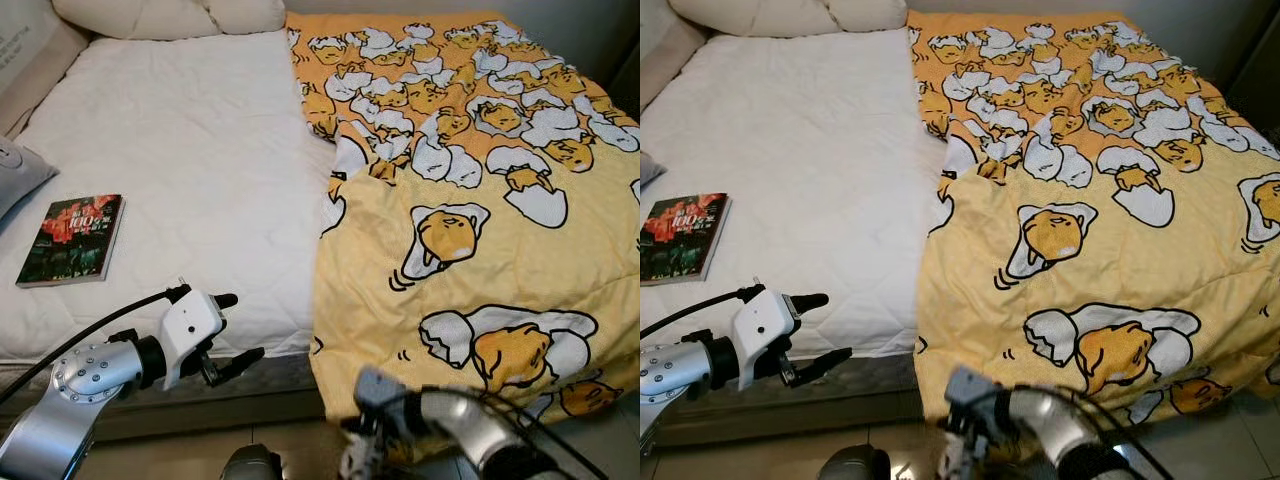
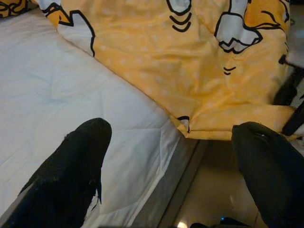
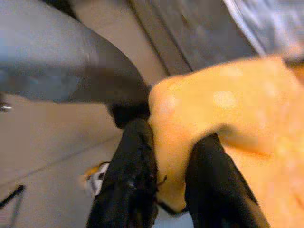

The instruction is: Clean up the room

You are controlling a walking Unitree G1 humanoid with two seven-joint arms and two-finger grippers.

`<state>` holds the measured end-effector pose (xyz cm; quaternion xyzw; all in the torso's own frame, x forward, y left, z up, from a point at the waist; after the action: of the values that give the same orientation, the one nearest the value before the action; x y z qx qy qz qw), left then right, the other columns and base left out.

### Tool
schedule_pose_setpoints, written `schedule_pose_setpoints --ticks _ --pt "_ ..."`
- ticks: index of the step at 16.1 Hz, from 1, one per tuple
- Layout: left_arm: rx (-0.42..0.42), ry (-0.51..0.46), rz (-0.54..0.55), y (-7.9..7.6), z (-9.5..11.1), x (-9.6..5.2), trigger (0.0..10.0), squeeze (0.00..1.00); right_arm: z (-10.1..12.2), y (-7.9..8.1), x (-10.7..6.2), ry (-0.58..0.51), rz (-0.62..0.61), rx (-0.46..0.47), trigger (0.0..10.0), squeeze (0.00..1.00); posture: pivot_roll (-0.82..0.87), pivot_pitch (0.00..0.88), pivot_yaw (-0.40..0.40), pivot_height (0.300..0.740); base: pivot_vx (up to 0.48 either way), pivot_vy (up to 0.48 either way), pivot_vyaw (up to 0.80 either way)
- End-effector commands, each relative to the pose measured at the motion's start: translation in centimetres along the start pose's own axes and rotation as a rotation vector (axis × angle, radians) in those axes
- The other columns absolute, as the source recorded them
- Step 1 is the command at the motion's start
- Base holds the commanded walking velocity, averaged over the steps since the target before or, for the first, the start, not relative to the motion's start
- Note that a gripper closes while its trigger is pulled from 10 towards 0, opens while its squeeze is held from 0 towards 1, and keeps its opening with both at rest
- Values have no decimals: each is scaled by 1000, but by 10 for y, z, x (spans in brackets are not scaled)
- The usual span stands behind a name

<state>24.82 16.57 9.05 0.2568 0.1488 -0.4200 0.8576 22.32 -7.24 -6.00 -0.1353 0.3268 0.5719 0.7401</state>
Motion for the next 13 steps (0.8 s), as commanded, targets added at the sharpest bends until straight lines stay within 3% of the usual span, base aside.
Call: schedule_pose_setpoints --ticks 1,3,6,7,8,11,13 --pt "3 4 -6 -2 -2 0 10000 329 7 6 -3 -14 80 -16 10000 1000 232 64 -2 740 0 0 0" --pt "1 5 -4 -4 -3 0 10000 322 -4 16 -7 60 150 -69 10000 1000 239 60 -5 740 0 0 0" --pt "3 4 -7 -6 -3 -1 10000 322 -10 12 -3 109 108 -95 10000 1000 244 57 -9 740 0 0 0" --pt "3 5 -3 -5 -3 0 10000 318 -4 5 0 82 55 -70 10000 1000 244 57 -9 740 0 0 0" --pt "2 6 10 -4 -3 0 10000 318 11 -13 5 25 -90 -15 10000 1000 247 58 -11 740 0 0 0" --pt "-7 1 23 -6 -3 1 10000 306 26 -35 5 -37 -253 42 10000 1000 253 62 -15 740 0 0 0" --pt "-27 -8 54 -10 -1 0 10000 302 50 -69 1 -118 -491 149 10000 1000 270 80 -30 740 0 0 0"
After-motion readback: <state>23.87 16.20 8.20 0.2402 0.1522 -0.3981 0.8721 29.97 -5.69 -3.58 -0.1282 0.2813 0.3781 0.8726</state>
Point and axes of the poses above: a point about 5 cm out from each wrist's last joint towards the gripper, its own x axis pointing out of the wrist towards the gripper, its own z axis along the axis of the wrist's last joint, y = z × x, the point moved 5 cm from there along x, pointing out of the wrist towards the gripper, and after that the axes turned 4 degrees about x, right-handed, at the moved point
